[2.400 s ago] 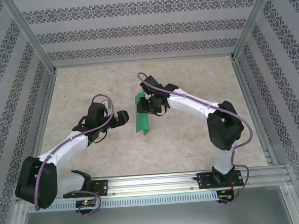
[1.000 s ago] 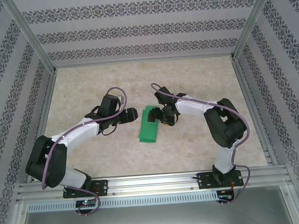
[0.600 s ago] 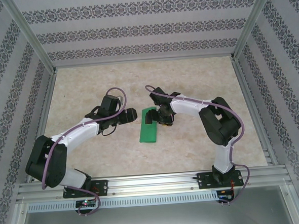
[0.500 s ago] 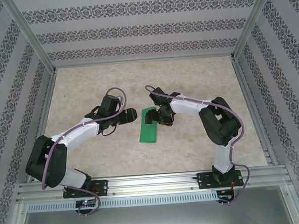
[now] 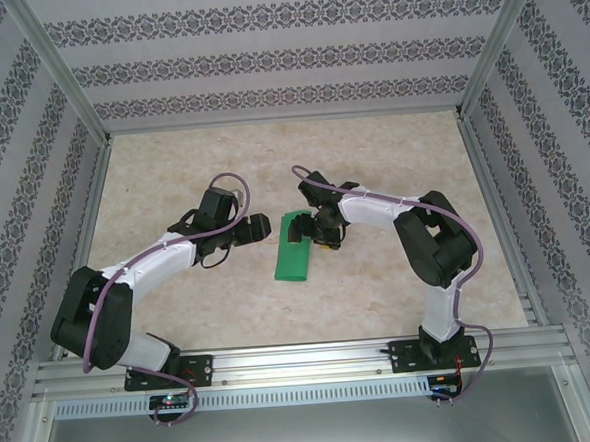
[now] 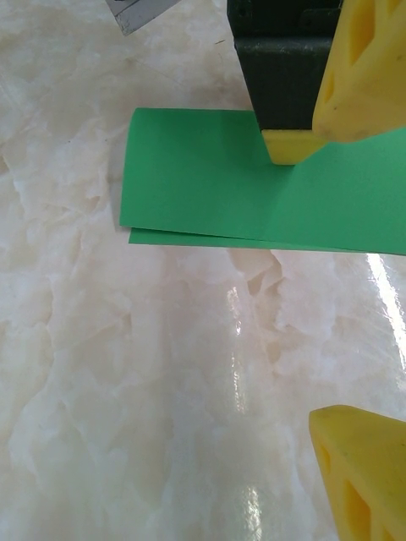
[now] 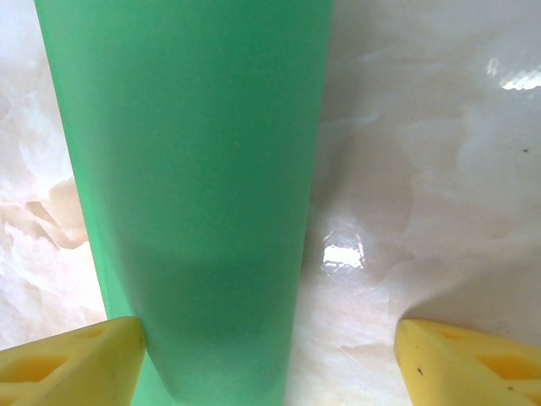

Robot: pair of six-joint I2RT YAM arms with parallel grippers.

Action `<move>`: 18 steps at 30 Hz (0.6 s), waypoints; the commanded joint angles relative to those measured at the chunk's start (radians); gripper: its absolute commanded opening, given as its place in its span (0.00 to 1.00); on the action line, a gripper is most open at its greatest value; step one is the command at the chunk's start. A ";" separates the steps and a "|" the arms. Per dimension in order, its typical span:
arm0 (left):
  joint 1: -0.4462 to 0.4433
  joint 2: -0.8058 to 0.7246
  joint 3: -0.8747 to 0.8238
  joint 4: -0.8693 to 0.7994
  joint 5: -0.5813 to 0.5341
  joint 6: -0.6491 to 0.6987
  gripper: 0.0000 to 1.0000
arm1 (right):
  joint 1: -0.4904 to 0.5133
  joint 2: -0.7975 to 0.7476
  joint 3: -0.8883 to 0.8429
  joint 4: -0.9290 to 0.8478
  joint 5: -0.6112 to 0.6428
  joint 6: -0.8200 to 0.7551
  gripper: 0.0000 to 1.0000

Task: Fold a paper plane with a square sheet of paper (pick it up from the middle)
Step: Hold the square sheet of paper at the center of the table.

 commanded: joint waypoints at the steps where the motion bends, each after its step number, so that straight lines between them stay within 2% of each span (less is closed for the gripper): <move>1: -0.016 0.009 0.008 -0.002 0.003 0.002 0.82 | 0.003 0.056 0.003 -0.028 -0.003 -0.030 0.80; 6: -0.016 0.016 0.008 0.002 0.009 -0.001 0.82 | 0.008 0.080 0.015 -0.038 -0.023 -0.052 0.81; 18: -0.015 0.016 0.008 0.003 0.019 0.004 0.81 | 0.008 0.128 0.033 -0.077 0.018 -0.045 0.82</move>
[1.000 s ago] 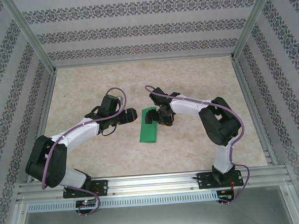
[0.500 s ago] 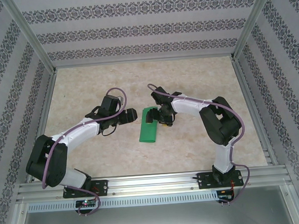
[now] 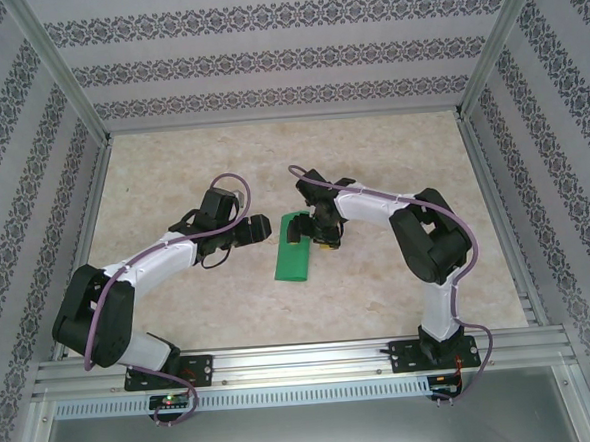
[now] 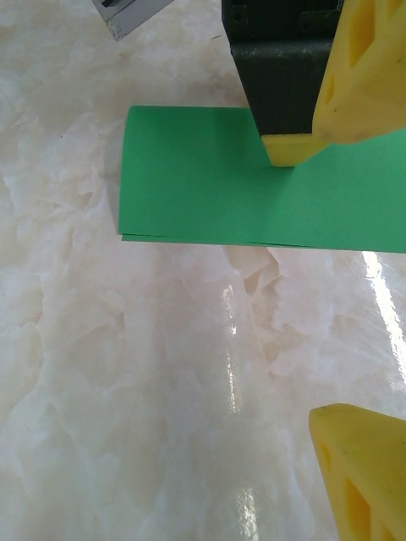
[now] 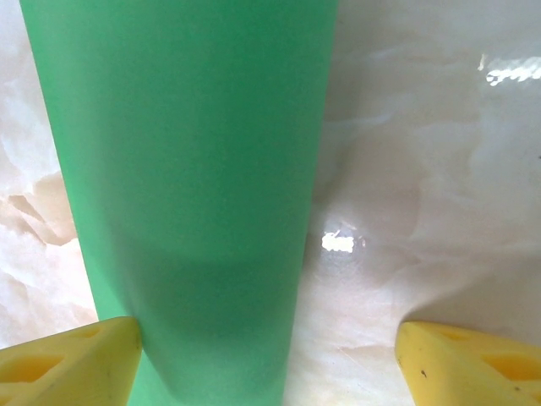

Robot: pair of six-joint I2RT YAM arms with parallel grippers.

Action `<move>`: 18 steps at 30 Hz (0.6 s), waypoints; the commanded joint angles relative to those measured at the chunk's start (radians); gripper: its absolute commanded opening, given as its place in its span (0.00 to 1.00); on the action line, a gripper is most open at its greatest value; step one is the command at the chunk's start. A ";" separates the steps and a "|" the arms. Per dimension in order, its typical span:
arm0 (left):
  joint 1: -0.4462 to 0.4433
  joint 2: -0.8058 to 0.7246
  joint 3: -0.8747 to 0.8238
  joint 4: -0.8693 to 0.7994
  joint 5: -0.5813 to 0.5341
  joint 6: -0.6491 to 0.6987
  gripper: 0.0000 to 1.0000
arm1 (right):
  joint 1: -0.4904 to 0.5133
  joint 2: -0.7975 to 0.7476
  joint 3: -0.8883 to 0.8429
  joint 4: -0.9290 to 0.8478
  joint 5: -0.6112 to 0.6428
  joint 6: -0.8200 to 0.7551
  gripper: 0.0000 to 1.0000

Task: Fold a paper plane with a square sheet of paper (pick it up from the middle)
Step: Hold the square sheet of paper at the center of the table.

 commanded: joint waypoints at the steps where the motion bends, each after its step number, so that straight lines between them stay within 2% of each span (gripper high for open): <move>1: -0.015 0.005 0.007 0.003 0.012 0.002 0.80 | 0.007 0.087 -0.027 -0.006 0.024 -0.010 0.82; 18: -0.015 0.016 0.014 0.009 0.029 0.010 0.77 | 0.008 0.127 -0.008 -0.054 0.051 -0.047 0.82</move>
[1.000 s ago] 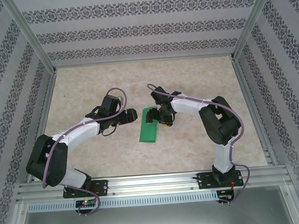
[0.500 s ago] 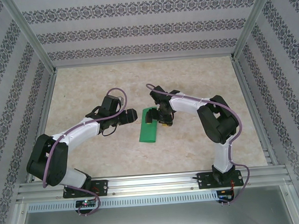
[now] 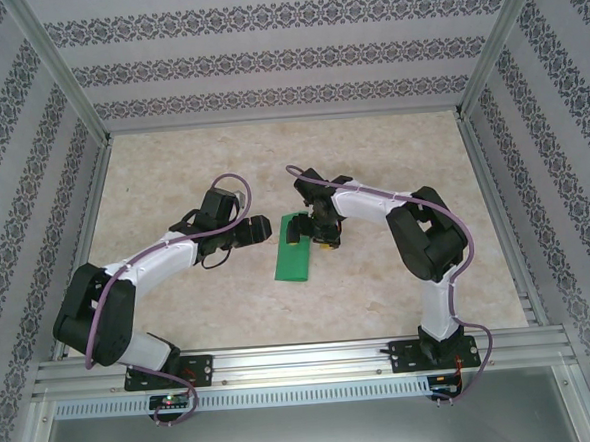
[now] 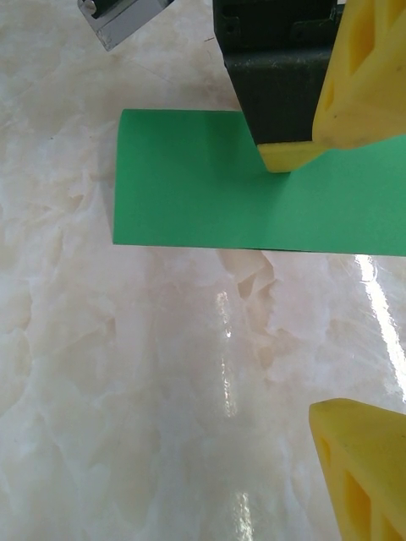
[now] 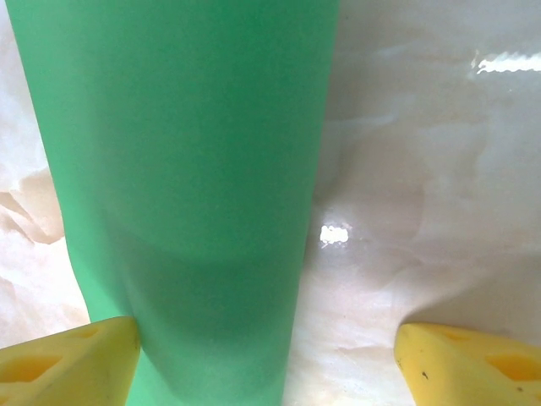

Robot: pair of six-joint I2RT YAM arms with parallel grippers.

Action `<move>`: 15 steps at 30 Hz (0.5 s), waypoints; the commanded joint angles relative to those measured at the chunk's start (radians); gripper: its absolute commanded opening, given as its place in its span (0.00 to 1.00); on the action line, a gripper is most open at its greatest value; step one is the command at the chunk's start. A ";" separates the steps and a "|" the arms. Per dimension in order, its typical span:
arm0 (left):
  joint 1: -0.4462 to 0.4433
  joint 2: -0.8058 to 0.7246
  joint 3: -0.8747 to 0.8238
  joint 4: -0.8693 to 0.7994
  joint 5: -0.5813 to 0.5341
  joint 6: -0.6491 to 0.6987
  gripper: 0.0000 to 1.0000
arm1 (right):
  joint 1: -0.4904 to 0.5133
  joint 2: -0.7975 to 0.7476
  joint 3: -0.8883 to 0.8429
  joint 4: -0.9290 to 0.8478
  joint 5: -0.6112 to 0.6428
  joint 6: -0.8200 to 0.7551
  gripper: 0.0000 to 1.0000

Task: Fold a paper plane with a square sheet of paper (pick it up from the middle)
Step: Hold the square sheet of paper at the center of the table.

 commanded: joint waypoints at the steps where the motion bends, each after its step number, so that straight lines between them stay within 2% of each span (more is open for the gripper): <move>1: -0.016 0.008 0.014 0.009 0.010 0.009 0.77 | 0.008 0.099 -0.046 -0.007 0.051 -0.025 0.82; 8: -0.015 0.022 0.020 0.009 0.019 0.001 0.68 | 0.008 0.110 -0.049 -0.009 0.061 -0.017 0.82; 13: -0.018 0.062 0.048 0.014 0.055 -0.013 0.48 | 0.007 0.115 -0.051 -0.009 0.064 -0.012 0.82; 15: -0.019 0.089 0.059 0.022 0.077 -0.022 0.36 | 0.007 0.117 -0.052 -0.012 0.070 -0.011 0.82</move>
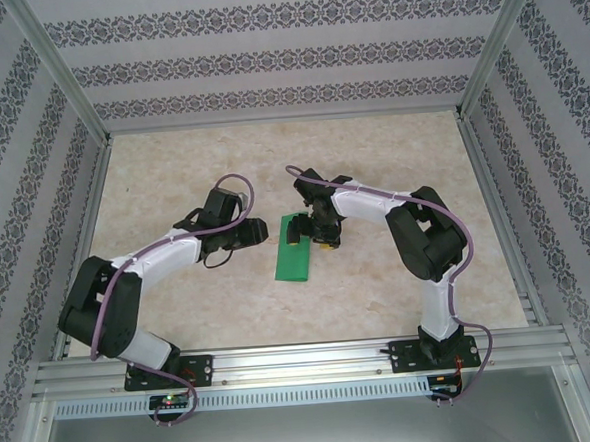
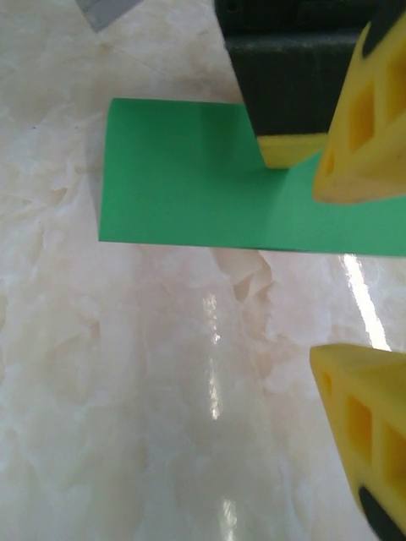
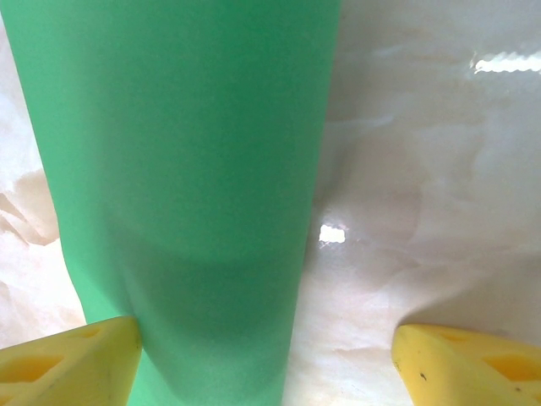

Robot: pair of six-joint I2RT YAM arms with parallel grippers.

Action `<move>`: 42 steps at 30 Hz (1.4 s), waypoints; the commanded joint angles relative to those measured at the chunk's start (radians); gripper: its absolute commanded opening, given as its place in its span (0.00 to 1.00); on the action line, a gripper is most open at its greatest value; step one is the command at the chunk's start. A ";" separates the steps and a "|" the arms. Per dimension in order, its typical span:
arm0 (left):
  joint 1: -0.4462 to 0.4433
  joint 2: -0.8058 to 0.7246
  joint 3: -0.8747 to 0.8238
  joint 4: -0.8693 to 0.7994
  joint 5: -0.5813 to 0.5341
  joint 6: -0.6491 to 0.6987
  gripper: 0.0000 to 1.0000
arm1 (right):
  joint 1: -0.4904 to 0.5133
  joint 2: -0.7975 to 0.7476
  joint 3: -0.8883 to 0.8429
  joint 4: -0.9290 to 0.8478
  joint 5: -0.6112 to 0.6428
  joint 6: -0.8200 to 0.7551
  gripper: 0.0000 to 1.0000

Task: Fold a paper plane with a square sheet of paper (pick it up from the middle)
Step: Hold the square sheet of paper at the center of the table.

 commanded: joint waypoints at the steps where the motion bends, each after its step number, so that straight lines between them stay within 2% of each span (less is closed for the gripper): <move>1: -0.019 0.041 0.040 0.028 0.055 -0.011 0.28 | 0.007 0.112 -0.056 -0.007 0.065 -0.009 0.82; 5: -0.031 0.111 0.078 0.044 0.104 -0.046 0.00 | 0.009 0.115 -0.059 -0.004 0.064 -0.007 0.82; 14: -0.065 0.248 0.149 0.069 0.178 -0.093 0.00 | 0.008 0.117 -0.072 0.007 0.066 0.002 0.82; 22: -0.079 0.309 0.171 0.071 0.188 -0.101 0.00 | 0.015 0.120 -0.080 0.019 0.064 0.013 0.82; 33: -0.085 0.367 0.153 0.027 0.134 -0.089 0.00 | 0.021 0.112 -0.080 0.042 0.057 0.030 0.82; 37: -0.085 0.378 0.138 0.020 0.126 -0.077 0.00 | 0.020 0.070 -0.078 0.061 0.056 0.048 0.83; 42: -0.086 0.384 0.124 0.006 0.116 -0.064 0.00 | 0.016 -0.056 -0.103 0.102 0.107 0.064 0.87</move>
